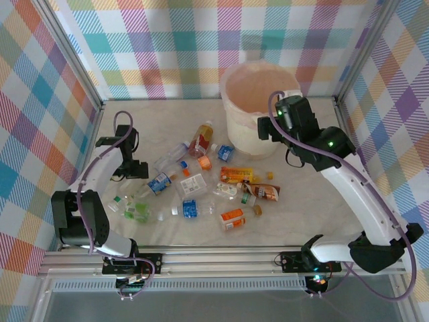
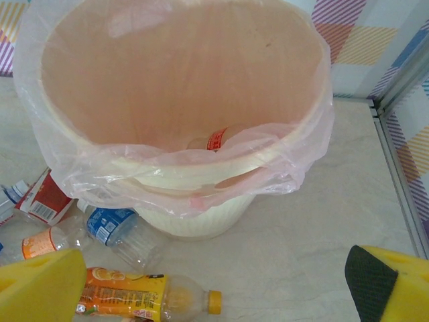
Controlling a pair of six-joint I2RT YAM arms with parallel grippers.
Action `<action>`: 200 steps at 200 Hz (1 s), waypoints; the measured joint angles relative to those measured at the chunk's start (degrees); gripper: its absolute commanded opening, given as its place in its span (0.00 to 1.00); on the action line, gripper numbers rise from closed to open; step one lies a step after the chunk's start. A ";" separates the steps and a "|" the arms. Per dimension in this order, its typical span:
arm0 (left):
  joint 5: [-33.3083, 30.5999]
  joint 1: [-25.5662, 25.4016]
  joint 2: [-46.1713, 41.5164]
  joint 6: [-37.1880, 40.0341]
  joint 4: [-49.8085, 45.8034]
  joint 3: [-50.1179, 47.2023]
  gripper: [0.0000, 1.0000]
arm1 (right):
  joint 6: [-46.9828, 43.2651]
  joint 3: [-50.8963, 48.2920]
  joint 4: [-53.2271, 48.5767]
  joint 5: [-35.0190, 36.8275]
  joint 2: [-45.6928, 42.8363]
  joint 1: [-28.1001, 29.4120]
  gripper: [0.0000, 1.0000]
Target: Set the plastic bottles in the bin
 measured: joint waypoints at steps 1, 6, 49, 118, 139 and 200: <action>0.02 0.00 0.04 0.02 0.02 -0.02 1.00 | 0.02 -0.04 0.00 0.02 0.02 0.00 1.00; 0.22 0.02 0.33 0.09 0.00 -0.11 1.00 | 0.07 -0.28 -0.02 0.02 0.07 0.00 1.00; 1.05 0.17 2.29 0.00 -0.02 -1.09 0.96 | 0.48 -0.98 -0.17 0.02 0.92 0.00 1.00; 0.96 2.49 5.99 -0.76 0.59 -1.46 0.86 | 0.70 -0.98 -0.17 0.02 1.16 0.00 1.00; 0.98 3.61 6.88 -1.27 1.66 -1.46 0.83 | 0.87 -0.98 -0.15 0.02 1.16 0.00 1.00; 1.92 9.14 11.26 -2.58 5.38 -1.38 0.83 | 0.90 -1.07 -0.13 0.02 1.16 0.00 1.00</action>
